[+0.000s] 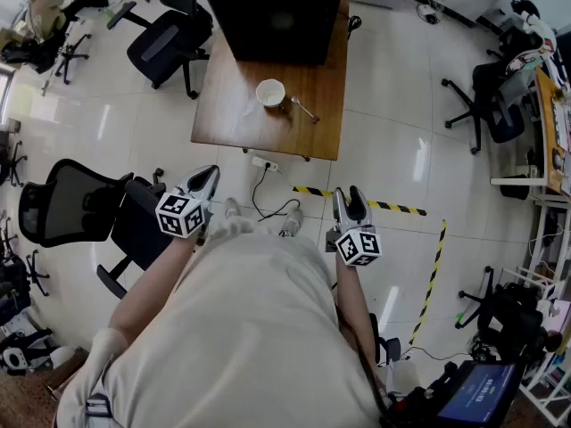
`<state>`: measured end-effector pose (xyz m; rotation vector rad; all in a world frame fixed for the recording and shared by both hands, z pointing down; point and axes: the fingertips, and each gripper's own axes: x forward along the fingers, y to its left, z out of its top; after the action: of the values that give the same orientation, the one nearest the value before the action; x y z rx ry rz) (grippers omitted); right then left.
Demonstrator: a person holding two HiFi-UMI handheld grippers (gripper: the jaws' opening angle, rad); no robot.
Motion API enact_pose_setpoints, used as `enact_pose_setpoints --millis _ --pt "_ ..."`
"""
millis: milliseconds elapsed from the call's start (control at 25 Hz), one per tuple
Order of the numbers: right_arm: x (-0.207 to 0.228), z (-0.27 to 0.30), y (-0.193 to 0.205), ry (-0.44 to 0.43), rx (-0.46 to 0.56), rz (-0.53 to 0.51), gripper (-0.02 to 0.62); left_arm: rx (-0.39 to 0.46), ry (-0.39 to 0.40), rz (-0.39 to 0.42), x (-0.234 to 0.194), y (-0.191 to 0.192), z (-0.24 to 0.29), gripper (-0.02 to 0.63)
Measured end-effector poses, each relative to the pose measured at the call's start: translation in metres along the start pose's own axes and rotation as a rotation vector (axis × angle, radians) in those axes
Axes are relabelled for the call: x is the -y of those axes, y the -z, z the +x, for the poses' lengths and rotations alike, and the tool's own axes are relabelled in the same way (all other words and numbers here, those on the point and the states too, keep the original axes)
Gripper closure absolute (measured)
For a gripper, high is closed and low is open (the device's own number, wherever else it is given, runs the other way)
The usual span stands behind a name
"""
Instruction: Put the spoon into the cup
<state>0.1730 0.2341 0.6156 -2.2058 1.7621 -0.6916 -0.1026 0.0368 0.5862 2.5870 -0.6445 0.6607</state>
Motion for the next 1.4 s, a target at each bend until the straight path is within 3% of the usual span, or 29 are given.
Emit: enact_pose_setpoints --millis 360,760,1200,1400 --pt "0.014 0.016 -0.015 -0.103 -0.047 -0.06 0.405 0.041 -0.046 -0.074 0.029 0.014 0.002 0.606" --pt "0.005 0.041 -0.016 -0.07 -0.083 -0.083 0.41 0.055 -0.027 -0.058 -0.007 -0.003 0.024 0.606" --pt "-0.017 0.103 -0.02 0.08 -0.121 -0.097 0.419 0.039 0.211 -0.01 -0.053 -0.068 0.087 0.606" --pt "-0.022 0.13 -0.014 0.167 -0.163 -0.117 0.423 0.012 0.283 0.009 -0.079 -0.086 0.113 0.606"
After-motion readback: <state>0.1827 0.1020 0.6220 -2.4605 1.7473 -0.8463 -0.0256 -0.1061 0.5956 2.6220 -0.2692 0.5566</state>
